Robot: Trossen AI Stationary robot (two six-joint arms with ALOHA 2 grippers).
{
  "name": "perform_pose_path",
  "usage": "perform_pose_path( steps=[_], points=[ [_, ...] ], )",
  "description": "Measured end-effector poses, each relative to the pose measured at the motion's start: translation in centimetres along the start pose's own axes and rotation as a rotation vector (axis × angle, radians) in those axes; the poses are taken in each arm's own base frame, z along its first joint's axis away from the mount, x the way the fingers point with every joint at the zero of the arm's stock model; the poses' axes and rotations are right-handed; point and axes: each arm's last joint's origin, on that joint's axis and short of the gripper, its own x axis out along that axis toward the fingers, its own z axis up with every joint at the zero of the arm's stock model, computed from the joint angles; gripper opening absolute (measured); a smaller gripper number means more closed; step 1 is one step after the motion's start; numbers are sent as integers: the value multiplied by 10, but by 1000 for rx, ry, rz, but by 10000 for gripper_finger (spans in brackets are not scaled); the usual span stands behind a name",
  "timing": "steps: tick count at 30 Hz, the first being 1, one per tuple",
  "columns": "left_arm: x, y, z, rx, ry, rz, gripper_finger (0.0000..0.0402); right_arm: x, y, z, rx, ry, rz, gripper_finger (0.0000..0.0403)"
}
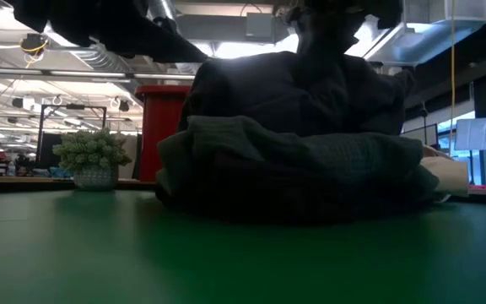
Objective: Fold laundry
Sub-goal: Put the gray folded pants into the red bin
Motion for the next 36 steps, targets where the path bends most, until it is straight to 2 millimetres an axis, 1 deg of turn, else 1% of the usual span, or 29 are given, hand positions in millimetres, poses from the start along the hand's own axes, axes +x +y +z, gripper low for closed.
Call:
perform_pose_path(
  steps=[5, 13, 18, 22, 31, 36],
  points=[
    [7, 2, -4, -25, 18, 27, 289, 3, -7, 3, 28, -21, -14, 41],
    [22, 3, -9, -94, -14, 37, 292, 6, -16, 5, 60, -37, -31, 41],
    [26, 4, -6, -166, -65, 18, 292, 6, -16, 5, 63, -41, -41, 41],
    [26, 6, -8, -207, -49, 73, 292, 5, -17, 6, 68, -51, -56, 40],
    [25, 7, -10, -212, -15, 129, 292, -19, -30, 23, 99, -139, -84, 40],
    [25, 9, -9, -216, -17, 189, 292, -23, -32, 26, 92, -153, -91, 40]
  ],
)
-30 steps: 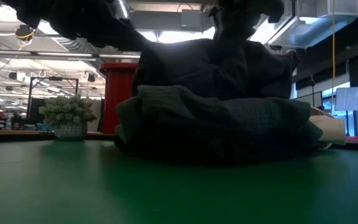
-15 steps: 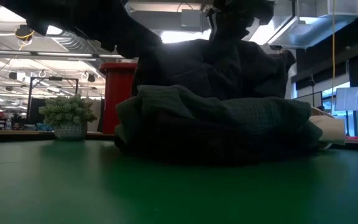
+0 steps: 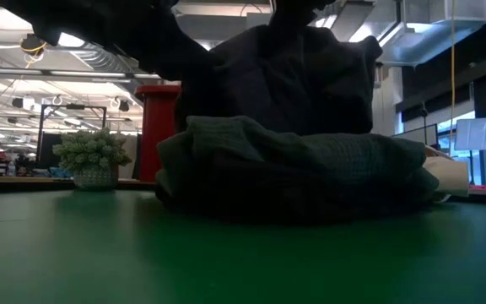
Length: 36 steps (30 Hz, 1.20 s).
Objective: Fold laundry
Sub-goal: Put the gray folded pants into the red bin
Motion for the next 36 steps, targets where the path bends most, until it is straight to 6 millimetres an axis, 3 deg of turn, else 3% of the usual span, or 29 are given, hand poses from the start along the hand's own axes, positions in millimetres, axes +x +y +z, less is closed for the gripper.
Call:
perform_pose_path(
  steps=[6, 9, 12, 18, 27, 36],
  points=[
    [0, 3, -1, 9, 11, 96, 287, 0, 0, 1, -18, -7, 7, 40],
    [0, 4, 0, 28, 10, 124, 260, 1, -1, 2, -25, -18, 5, 40],
    [1, 4, 6, 70, 5, 139, 201, -2, -6, 4, -32, -23, 4, 39],
    [4, 6, 33, 170, -34, 183, 39, -12, -18, 12, -57, -40, -33, 39],
    [1, 15, 84, 381, 23, 370, 38, -44, -41, 26, -95, -70, -190, 39],
    [-10, 32, 131, 517, 47, 517, 38, -56, -76, 36, -112, -100, -323, 39]
  ],
)
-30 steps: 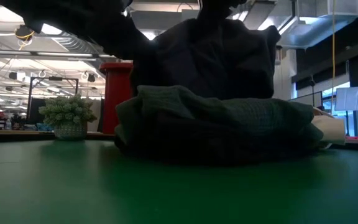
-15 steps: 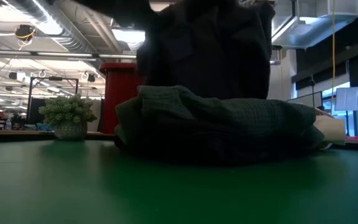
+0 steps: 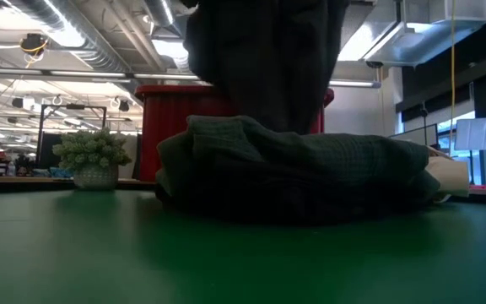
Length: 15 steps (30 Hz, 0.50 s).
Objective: Fold laundry
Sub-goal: Put the gray folded pants into the red bin
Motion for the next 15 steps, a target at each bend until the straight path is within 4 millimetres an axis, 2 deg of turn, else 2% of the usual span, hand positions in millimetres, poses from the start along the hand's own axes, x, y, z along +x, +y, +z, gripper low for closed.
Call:
perform_pose_path(
  steps=[5, 11, 15],
  points=[
    [-3, 35, 9, 2, -23, 79, 38, -6, -30, 7, 18, -53, -58, 39],
    [-16, 77, 16, -18, -89, 141, 38, -26, -67, 19, 48, -194, -105, 39],
    [-19, 101, 18, -8, -117, 190, 38, -25, -92, 22, 59, -250, -187, 39]
  ],
)
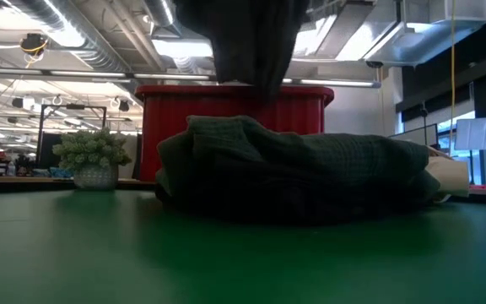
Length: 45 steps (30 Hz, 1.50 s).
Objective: Fold laundry
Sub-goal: Put the gray folded pants into the red bin
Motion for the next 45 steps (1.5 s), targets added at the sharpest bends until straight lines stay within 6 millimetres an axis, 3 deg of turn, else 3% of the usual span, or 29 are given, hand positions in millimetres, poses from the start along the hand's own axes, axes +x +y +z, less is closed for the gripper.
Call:
perform_pose_path(
  steps=[7, 18, 27, 36, 45],
  points=[
    [16, 35, -6, 95, 16, 91, 38, 29, -35, -14, 9, -46, -77, 38],
    [59, 77, -63, 129, 27, 102, 38, 79, -80, -54, -26, -67, -131, 38],
    [88, 89, -101, 149, 75, 117, 38, 116, -101, -84, -89, -53, -194, 37],
    [102, 99, -112, 171, 12, 195, 38, 126, -122, -96, -150, -94, -273, 37],
    [112, 106, -133, 192, 3, 156, 38, 133, -128, -110, -217, -76, -246, 37]
  ],
)
